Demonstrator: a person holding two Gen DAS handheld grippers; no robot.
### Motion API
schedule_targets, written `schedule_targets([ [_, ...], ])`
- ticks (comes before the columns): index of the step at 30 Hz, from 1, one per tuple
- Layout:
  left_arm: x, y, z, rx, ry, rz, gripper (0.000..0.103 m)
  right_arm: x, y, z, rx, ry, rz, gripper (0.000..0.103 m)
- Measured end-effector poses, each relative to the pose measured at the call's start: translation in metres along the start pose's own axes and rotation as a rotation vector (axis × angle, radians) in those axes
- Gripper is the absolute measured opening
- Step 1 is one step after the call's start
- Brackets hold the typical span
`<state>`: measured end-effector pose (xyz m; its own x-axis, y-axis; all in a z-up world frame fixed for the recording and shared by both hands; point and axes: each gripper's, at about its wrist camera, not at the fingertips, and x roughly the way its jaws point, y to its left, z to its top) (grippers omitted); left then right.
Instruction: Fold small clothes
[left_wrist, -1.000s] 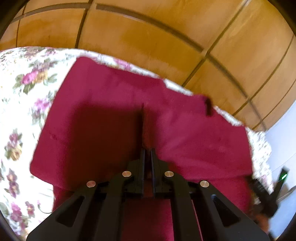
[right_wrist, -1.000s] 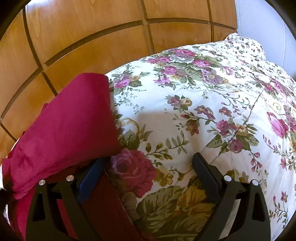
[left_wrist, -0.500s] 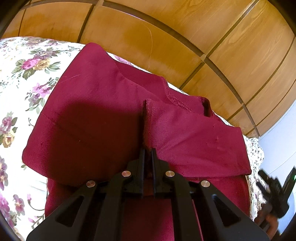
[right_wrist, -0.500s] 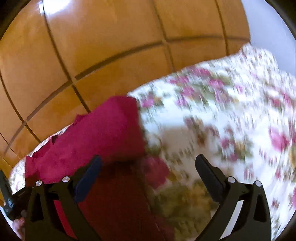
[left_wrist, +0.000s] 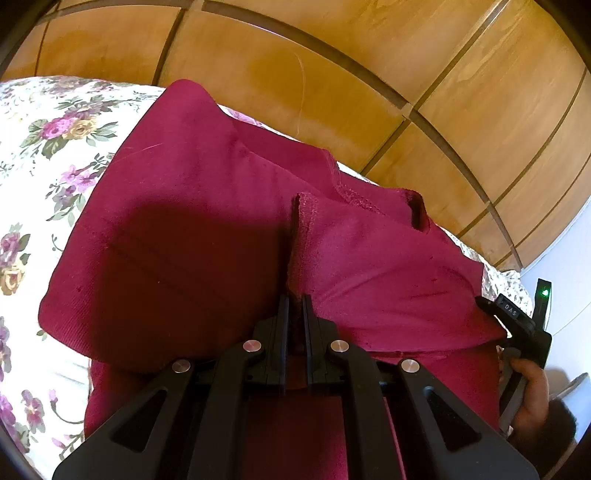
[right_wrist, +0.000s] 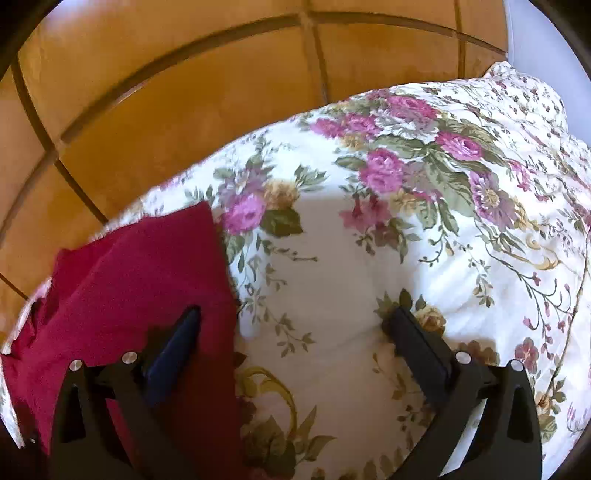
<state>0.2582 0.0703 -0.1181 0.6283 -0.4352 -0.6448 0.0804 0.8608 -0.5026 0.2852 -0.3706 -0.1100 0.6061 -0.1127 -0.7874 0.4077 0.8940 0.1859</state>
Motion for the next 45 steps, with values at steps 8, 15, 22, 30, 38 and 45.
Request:
schedule_targets([
  [8, -0.001, 0.004, 0.0, -0.019, 0.001, -0.023, 0.005, -0.058, -0.008, -0.019, -0.011, -0.111, 0.053, 0.101],
  [15, -0.003, 0.006, 0.0, -0.035, 0.0, -0.041, 0.005, -0.052, -0.01, -0.051, -0.093, 0.01, 0.024, 0.101],
  [22, -0.002, 0.005, 0.001, -0.034, 0.002, -0.038, 0.005, -0.054, -0.003, -0.061, -0.111, -0.064, -0.099, 0.101],
  [30, -0.033, -0.009, -0.015, 0.02, -0.06, -0.001, 0.05, -0.055, -0.008, -0.061, -0.093, -0.072, -0.083, 0.101],
  [38, -0.074, 0.001, -0.048, -0.026, -0.089, 0.046, 0.079, -0.058, -0.007, -0.063, -0.089, -0.086, -0.09, 0.101],
  [45, -0.094, -0.006, -0.073, 0.043, -0.091, 0.075, 0.09, -0.066, -0.017, -0.068, -0.041, -0.096, -0.012, 0.101],
])
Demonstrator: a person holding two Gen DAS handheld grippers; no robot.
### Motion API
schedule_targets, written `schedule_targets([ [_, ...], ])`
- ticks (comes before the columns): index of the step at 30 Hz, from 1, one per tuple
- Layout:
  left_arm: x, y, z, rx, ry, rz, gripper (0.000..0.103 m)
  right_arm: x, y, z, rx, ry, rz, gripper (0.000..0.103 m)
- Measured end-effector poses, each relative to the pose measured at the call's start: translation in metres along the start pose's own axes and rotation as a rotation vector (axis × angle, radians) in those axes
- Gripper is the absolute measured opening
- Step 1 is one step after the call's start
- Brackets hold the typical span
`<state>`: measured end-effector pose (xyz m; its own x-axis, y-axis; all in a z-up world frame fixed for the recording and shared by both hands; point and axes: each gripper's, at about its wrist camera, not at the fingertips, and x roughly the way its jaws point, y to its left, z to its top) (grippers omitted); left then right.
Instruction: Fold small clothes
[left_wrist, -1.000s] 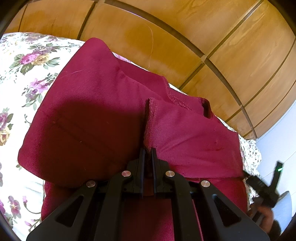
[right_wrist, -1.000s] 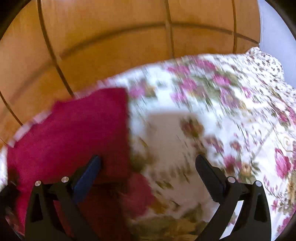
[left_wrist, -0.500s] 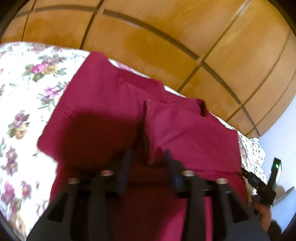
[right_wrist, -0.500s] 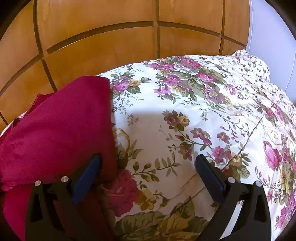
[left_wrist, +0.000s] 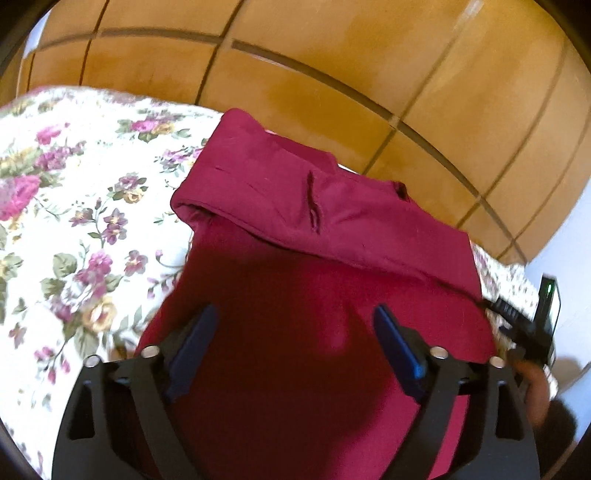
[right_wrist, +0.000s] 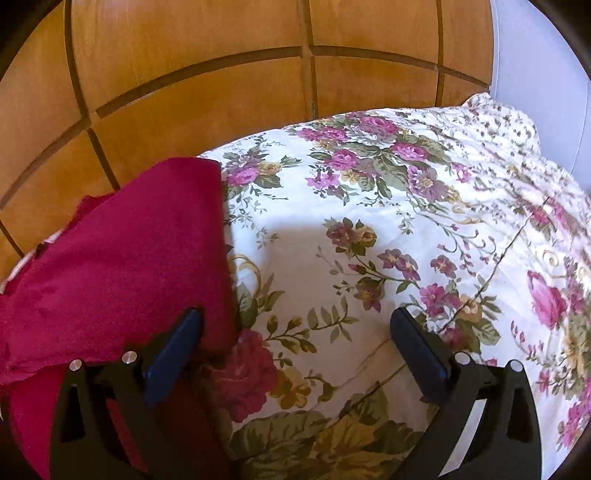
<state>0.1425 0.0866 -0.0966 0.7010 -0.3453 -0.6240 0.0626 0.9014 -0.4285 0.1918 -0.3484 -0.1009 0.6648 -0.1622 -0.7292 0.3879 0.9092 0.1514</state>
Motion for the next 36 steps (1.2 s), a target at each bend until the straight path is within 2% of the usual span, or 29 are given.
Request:
schedule_targets([
  [4, -0.009, -0.002, -0.007, 0.016, 0.009, 0.004, 0.092, -0.015, -0.02, -0.008, 0.091, 0.016, 0.141, 0.101],
  [7, -0.019, 0.003, -0.012, 0.008, 0.012, -0.014, 0.092, -0.036, -0.028, -0.017, 0.093, 0.008, 0.249, 0.101],
  [8, -0.023, 0.004, -0.014, 0.015, 0.01, -0.016, 0.092, -0.045, -0.033, -0.023, 0.092, 0.025, 0.312, 0.101],
  [10, -0.033, 0.006, -0.02, 0.04, 0.002, -0.013, 0.092, -0.055, -0.042, -0.031, 0.088, 0.055, 0.385, 0.101],
  [14, -0.054, 0.016, -0.031, 0.06, -0.011, -0.043, 0.092, -0.069, -0.059, -0.05, 0.078, 0.117, 0.466, 0.101],
  [18, -0.07, 0.023, -0.037, 0.058, -0.011, -0.082, 0.091, -0.078, -0.075, -0.062, 0.092, 0.139, 0.569, 0.1],
  [21, -0.079, 0.03, -0.039, 0.03, -0.006, -0.074, 0.083, -0.085, -0.078, -0.067, 0.088, 0.169, 0.626, 0.091],
  [24, -0.085, 0.039, -0.045, -0.009, -0.003, -0.079, 0.08, -0.089, -0.082, -0.074, 0.111, 0.201, 0.684, 0.084],
  [28, -0.09, 0.039, -0.05, 0.051, 0.024, -0.044, 0.068, -0.097, -0.089, -0.083, 0.12, 0.238, 0.727, 0.07],
  [31, -0.092, 0.041, -0.055, 0.067, 0.051, -0.04, 0.063, -0.1, -0.095, -0.092, 0.138, 0.279, 0.774, 0.061],
  [36, -0.097, 0.048, -0.06, 0.031, 0.065, -0.053, 0.051, -0.107, -0.092, -0.109, 0.086, 0.35, 0.822, 0.06],
])
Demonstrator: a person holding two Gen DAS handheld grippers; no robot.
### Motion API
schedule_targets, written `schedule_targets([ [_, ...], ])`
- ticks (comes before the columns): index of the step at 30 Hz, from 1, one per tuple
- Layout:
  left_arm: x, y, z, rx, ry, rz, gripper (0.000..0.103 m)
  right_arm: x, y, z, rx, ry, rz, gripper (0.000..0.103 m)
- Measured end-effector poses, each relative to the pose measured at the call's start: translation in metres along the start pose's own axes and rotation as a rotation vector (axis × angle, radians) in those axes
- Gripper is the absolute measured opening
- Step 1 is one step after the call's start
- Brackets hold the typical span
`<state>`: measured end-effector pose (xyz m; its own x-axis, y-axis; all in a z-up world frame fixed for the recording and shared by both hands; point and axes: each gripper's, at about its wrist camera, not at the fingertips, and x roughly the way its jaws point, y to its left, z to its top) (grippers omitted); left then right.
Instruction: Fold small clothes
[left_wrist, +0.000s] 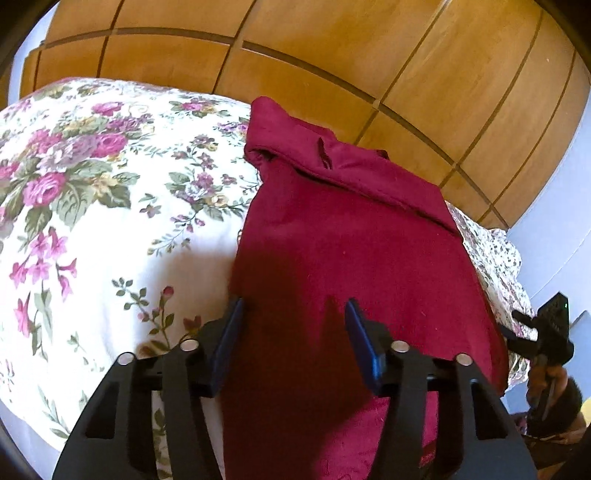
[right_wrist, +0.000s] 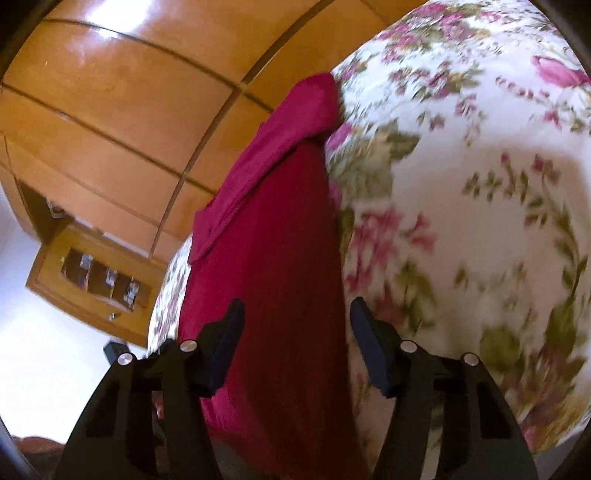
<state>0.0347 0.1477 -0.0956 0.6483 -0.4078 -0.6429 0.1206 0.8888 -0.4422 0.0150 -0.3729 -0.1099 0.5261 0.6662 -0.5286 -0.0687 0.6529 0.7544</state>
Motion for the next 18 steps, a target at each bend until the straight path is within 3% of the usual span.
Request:
schedule_targets([
  [4, -0.004, 0.0, -0.004, 0.006, 0.011, -0.002, 0.042, -0.001, -0.002, -0.011, 0.006, 0.026, 0.026, 0.059],
  [13, -0.013, -0.002, -0.012, 0.025, 0.043, -0.026, 0.042, 0.0, -0.019, -0.015, 0.073, 0.036, 0.143, 0.053],
  [18, -0.019, 0.004, -0.014, -0.027, 0.077, -0.107, 0.042, 0.006, -0.019, -0.015, 0.08, 0.067, 0.167, 0.047],
])
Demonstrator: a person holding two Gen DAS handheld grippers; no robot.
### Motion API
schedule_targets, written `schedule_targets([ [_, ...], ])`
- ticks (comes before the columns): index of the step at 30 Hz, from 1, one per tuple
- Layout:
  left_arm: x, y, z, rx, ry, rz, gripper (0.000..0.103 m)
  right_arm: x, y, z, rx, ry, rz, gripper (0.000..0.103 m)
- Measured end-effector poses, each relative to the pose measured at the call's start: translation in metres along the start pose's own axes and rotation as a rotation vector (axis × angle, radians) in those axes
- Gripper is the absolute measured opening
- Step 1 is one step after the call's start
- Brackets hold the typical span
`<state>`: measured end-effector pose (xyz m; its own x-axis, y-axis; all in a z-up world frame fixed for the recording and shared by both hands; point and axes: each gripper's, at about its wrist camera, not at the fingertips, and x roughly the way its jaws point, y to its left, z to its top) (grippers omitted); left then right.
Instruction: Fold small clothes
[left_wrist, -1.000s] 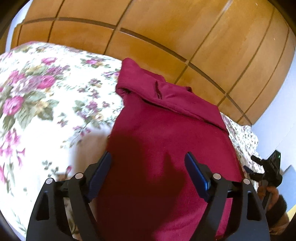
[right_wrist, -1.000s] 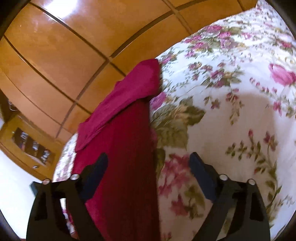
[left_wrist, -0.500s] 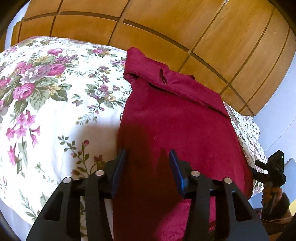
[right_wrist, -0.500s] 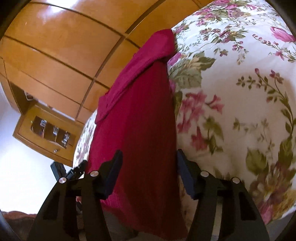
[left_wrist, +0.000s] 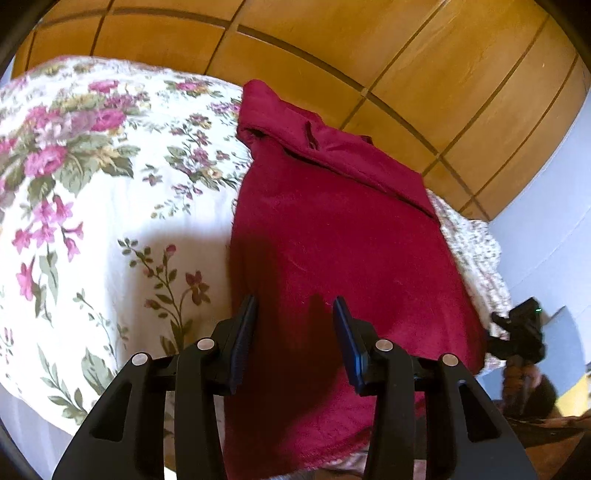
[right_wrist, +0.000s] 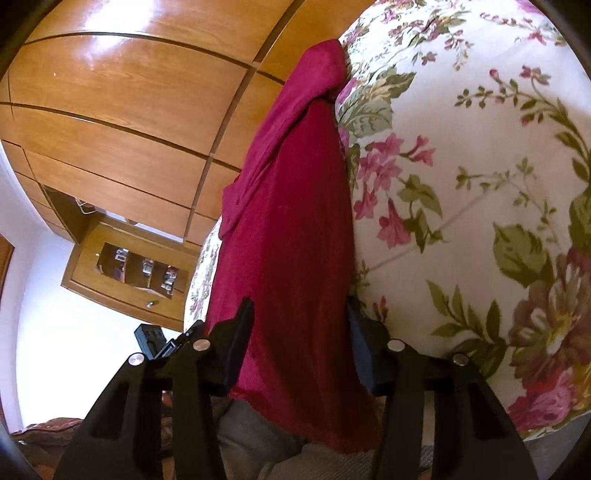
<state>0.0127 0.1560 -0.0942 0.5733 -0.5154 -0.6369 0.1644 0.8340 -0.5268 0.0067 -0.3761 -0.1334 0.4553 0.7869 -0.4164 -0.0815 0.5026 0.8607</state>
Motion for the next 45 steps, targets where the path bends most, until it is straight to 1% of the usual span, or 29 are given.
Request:
schedule_targets([
  [2, -0.003, 0.001, -0.003, -0.006, 0.016, -0.04, 0.042, 0.004, 0.002, -0.002, -0.015, 0.033, 0.004, 0.045],
  [4, -0.003, 0.002, -0.005, -0.009, 0.032, -0.063, 0.042, 0.009, 0.003, -0.004, -0.03, 0.073, 0.001, 0.045],
  [8, -0.003, 0.002, -0.009, -0.016, 0.066, -0.08, 0.042, 0.01, 0.003, -0.007, -0.035, 0.11, -0.004, 0.044],
  [10, -0.003, 0.001, -0.011, -0.015, 0.088, -0.091, 0.042, 0.01, 0.001, -0.008, -0.029, 0.13, -0.002, 0.042],
  [12, -0.004, -0.001, -0.014, -0.003, 0.101, -0.102, 0.042, 0.012, 0.001, -0.01, -0.038, 0.151, -0.01, 0.032],
  [15, -0.005, -0.002, -0.015, 0.016, 0.107, -0.108, 0.042, 0.017, 0.004, -0.009, -0.055, 0.164, -0.018, 0.014],
  [16, -0.005, -0.003, -0.014, 0.017, 0.108, -0.11, 0.042, 0.017, 0.006, -0.008, -0.057, 0.155, -0.008, 0.013],
  [17, -0.006, -0.004, -0.013, 0.024, 0.105, -0.108, 0.024, 0.016, 0.007, -0.007, -0.06, 0.144, 0.011, 0.011],
  [19, -0.005, -0.01, -0.011, 0.057, 0.095, -0.055, 0.005, 0.01, 0.012, -0.003, -0.082, 0.109, 0.05, 0.009],
  [20, -0.005, -0.011, -0.011, 0.062, 0.095, -0.053, 0.005, 0.006, 0.014, -0.002, -0.091, 0.092, 0.066, 0.009],
  [22, -0.01, -0.011, -0.011, 0.042, 0.086, -0.098, 0.0, 0.001, 0.02, 0.002, -0.109, 0.058, 0.119, 0.009],
  [23, -0.013, -0.011, -0.011, 0.033, 0.078, -0.125, 0.0, -0.002, 0.023, 0.003, -0.126, 0.045, 0.146, 0.009],
  [25, -0.023, -0.018, -0.01, 0.05, 0.049, -0.163, 0.0, -0.01, 0.036, 0.003, -0.185, 0.017, 0.201, 0.009],
  [28, -0.037, -0.028, -0.01, 0.084, 0.01, -0.185, 0.0, -0.012, 0.054, 0.003, -0.25, 0.015, 0.23, 0.009],
  [32, -0.049, -0.027, -0.008, 0.057, -0.032, -0.227, 0.0, -0.013, 0.061, -0.001, -0.264, 0.017, 0.268, 0.009],
  [33, -0.054, -0.026, -0.008, 0.047, -0.044, -0.253, 0.0, -0.013, 0.063, -0.002, -0.268, 0.018, 0.273, 0.009],
  [34, -0.058, -0.026, -0.009, 0.039, -0.053, -0.304, 0.0, -0.014, 0.064, -0.003, -0.273, 0.017, 0.283, 0.009],
  [36, -0.066, -0.035, -0.008, 0.054, -0.077, -0.363, 0.0, -0.017, 0.069, -0.005, -0.275, 0.008, 0.317, 0.009],
  [37, -0.07, -0.039, -0.009, 0.076, -0.082, -0.362, 0.0, -0.021, 0.073, -0.006, -0.281, -0.002, 0.342, 0.009],
  [38, -0.07, -0.042, -0.01, 0.087, -0.079, -0.343, 0.0, -0.024, 0.076, -0.006, -0.29, -0.01, 0.343, 0.009],
  [39, -0.067, -0.042, -0.01, 0.087, -0.078, -0.271, 0.0, -0.024, 0.078, -0.006, -0.297, -0.013, 0.334, 0.009],
  [40, -0.062, -0.037, -0.012, 0.061, -0.072, -0.213, 0.0, -0.025, 0.077, -0.006, -0.302, -0.015, 0.327, 0.009],
  [43, -0.045, -0.001, -0.01, -0.1, -0.037, -0.083, 0.0, -0.024, 0.066, -0.005, -0.265, -0.016, 0.314, 0.009],
  [44, -0.04, 0.008, -0.01, -0.121, -0.018, -0.048, 0.0, -0.023, 0.063, -0.005, -0.254, -0.018, 0.309, 0.009],
  [45, -0.037, 0.013, -0.011, -0.117, -0.009, -0.013, 0.0, -0.023, 0.059, -0.005, -0.244, -0.021, 0.3, 0.008],
])
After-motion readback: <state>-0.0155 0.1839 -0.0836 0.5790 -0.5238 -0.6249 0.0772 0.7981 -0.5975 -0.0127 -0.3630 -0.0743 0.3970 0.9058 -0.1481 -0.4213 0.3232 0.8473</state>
